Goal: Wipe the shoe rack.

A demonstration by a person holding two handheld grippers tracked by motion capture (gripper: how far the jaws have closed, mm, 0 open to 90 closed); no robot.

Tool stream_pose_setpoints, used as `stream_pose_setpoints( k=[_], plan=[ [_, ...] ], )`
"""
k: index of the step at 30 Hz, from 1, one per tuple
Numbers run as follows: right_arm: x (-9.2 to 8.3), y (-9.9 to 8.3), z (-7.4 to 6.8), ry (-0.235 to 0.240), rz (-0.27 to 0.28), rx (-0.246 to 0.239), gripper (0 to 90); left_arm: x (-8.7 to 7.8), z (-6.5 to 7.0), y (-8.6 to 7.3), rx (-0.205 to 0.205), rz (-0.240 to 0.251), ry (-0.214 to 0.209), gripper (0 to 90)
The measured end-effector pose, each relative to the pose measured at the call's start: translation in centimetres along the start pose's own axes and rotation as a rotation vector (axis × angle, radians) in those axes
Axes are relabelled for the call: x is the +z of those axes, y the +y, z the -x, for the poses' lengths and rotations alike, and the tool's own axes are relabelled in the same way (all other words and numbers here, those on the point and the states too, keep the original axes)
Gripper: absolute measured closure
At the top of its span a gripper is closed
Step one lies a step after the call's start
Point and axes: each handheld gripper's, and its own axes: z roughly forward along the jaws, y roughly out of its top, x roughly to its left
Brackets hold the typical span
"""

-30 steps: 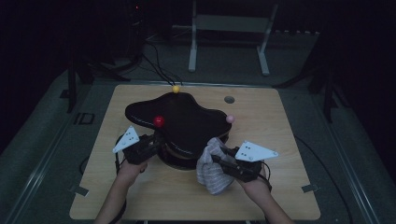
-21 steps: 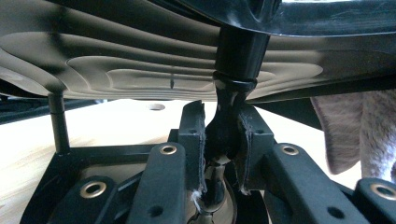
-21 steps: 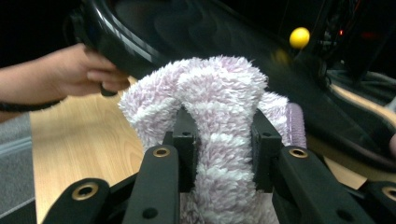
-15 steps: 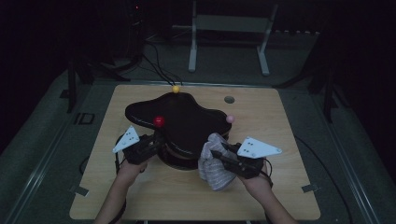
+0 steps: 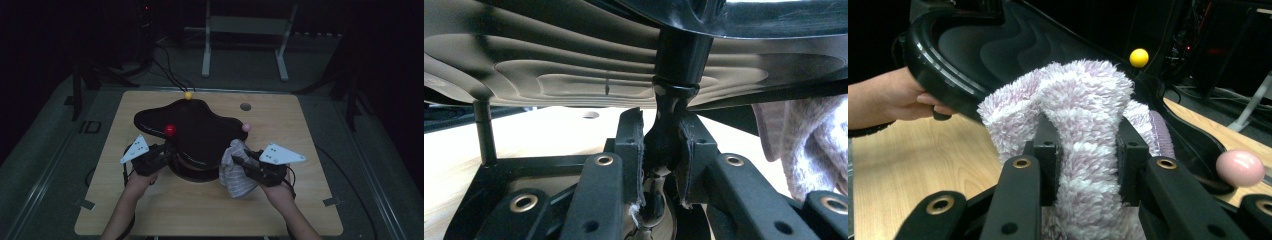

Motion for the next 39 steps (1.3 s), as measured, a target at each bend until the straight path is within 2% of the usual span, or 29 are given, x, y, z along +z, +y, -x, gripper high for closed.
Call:
stream_pose_setpoints(
  k=[3,5,6,7,13,19,21,23,25,28,32,34,36,37,38,39],
  plan=[
    [1.3,-1.0,-0.2,0.002,-0.031,0.004,71.0,-0.1,0.0,0.0,-0.002,-0.002,0.012,74.9],
    [1.5,-1.6,0.1,0.018,-0.026,0.049,71.0,0.0,0.0,-0.1,-0.008,0.005,0.007,74.9],
    [1.5,-1.8,0.1,0.014,-0.029,0.051,71.0,0.0,-0.1,-0.1,-0.012,0.009,0.005,74.9],
    [1.6,-1.8,0.0,0.011,-0.034,0.049,71.1,-0.1,-0.1,-0.1,-0.020,0.010,0.000,74.9],
    [1.7,-2.1,0.0,0.000,-0.075,0.011,71.0,-0.1,-0.1,-0.1,-0.003,0.004,0.006,74.9],
    [0.6,-0.9,1.4,-0.055,-0.012,0.019,70.8,0.0,-0.1,0.0,0.004,-0.001,0.006,74.9],
    [1.4,-1.2,1.5,-0.057,-0.043,0.017,70.8,0.0,-0.1,0.0,0.004,-0.002,0.005,74.9],
    [2.6,-2.4,1.2,-0.047,-0.093,0.013,70.9,-0.1,-0.1,0.1,0.000,-0.007,0.009,74.9],
    [3.0,-3.3,1.2,-0.037,-0.129,0.021,70.8,-0.2,-0.1,0.2,0.008,-0.016,0.010,74.9],
    [2.5,-3.5,1.9,-0.056,-0.115,0.031,70.6,-0.1,-0.1,0.1,0.005,-0.011,0.001,74.9],
    [1.6,-2.2,3.0,-0.090,-0.057,0.052,70.6,-0.1,-0.2,0.1,0.001,-0.009,-0.005,74.8],
    [2.0,-1.9,3.2,-0.088,-0.044,0.052,70.6,-0.1,-0.2,0.1,0.005,-0.011,-0.008,74.9],
    [3.0,-2.4,3.1,-0.082,-0.069,0.050,70.8,-0.1,-0.2,0.1,0.001,-0.010,-0.004,74.9],
    [3.1,-2.8,3.1,-0.077,-0.061,0.065,70.8,-0.2,-0.3,0.1,0.001,-0.011,-0.003,74.9],
    [3.2,-3.1,3.2,-0.067,-0.081,0.077,70.7,-0.1,-0.2,0.1,0.002,-0.010,-0.005,74.9],
    [3.2,-3.3,3.2,-0.070,-0.098,0.069,70.7,-0.1,-0.3,0.1,0.004,-0.009,-0.005,74.9]
  ],
)
